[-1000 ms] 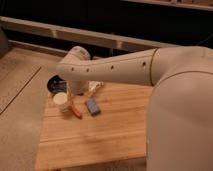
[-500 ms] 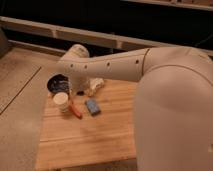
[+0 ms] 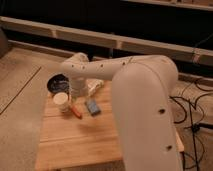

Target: Place the pepper in the ceramic cup

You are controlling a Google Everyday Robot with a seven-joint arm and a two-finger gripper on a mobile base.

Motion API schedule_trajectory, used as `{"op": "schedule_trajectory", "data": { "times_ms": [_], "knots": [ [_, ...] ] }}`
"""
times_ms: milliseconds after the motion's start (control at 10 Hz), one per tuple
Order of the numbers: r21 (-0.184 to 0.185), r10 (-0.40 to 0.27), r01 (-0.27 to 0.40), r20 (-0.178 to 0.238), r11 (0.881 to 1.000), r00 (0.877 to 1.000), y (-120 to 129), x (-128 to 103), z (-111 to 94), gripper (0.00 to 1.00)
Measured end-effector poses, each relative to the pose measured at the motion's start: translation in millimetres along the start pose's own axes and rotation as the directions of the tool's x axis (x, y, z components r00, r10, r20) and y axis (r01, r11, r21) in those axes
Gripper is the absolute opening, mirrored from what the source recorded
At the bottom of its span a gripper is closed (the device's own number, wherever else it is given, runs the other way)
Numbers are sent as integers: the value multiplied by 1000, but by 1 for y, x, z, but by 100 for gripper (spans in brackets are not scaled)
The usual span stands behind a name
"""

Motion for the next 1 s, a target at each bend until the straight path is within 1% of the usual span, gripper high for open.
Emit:
{"op": "schedule_trajectory", "data": {
  "times_ms": [100, 400, 500, 600, 700, 800, 900, 1000],
  "knots": [
    [0, -14, 14, -28, 1000, 1000, 2, 2, 7, 65],
    [1, -18, 18, -28, 1000, 999, 0, 2, 6, 65],
    [6, -40, 40, -37, 999, 999, 2, 3, 10, 65],
    [26, -99, 100, -53, 995, 994, 11, 3, 23, 65],
    [34, -144, 146, -59, 989, 988, 21, 1, 32, 65],
    [35, -196, 198, -64, 980, 979, 32, -2, 44, 65],
    [38, -212, 214, -60, 976, 976, 36, -6, 50, 65],
    [42, -221, 223, -44, 974, 974, 38, -13, 56, 65]
  ]
}}
